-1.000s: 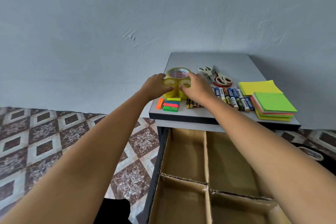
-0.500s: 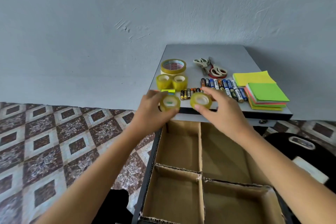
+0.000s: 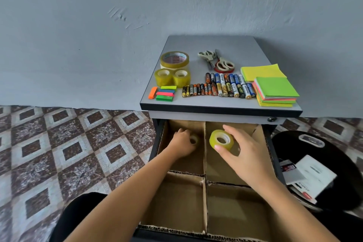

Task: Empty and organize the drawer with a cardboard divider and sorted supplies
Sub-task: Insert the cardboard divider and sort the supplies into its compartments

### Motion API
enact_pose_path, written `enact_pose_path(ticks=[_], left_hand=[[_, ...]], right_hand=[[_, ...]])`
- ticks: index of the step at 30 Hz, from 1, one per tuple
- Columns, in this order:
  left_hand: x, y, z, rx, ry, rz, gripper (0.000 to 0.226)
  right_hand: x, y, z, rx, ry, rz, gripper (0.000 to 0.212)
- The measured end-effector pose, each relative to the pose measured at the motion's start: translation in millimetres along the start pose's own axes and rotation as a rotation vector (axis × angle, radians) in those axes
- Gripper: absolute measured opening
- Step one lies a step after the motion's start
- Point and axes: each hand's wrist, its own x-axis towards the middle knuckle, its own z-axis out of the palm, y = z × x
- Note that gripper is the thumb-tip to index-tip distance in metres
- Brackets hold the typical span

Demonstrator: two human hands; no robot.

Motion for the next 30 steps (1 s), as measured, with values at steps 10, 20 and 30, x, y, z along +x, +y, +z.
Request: enact_pose_path(ticks=[10, 20, 30], left_hand=[[15.2, -2.3, 25.2, -0.164, 0.092, -0.106, 0.063], [-42.4, -8.4, -20.0, -0.061, 0.227, 0.132, 0.044], [-99.9, -63.2, -13.5, -0.242, 0.316, -0.045, 0.053]], right_hand=[[1.8, 3.5, 7.6, 0.04, -0.044, 0.04, 0.056], [10.9, -6.1, 20.1, 0.093, -0.105, 0.059, 0.059], [59.4, -34.9, 91.0, -0.081, -0.426, 0.027, 0.062]])
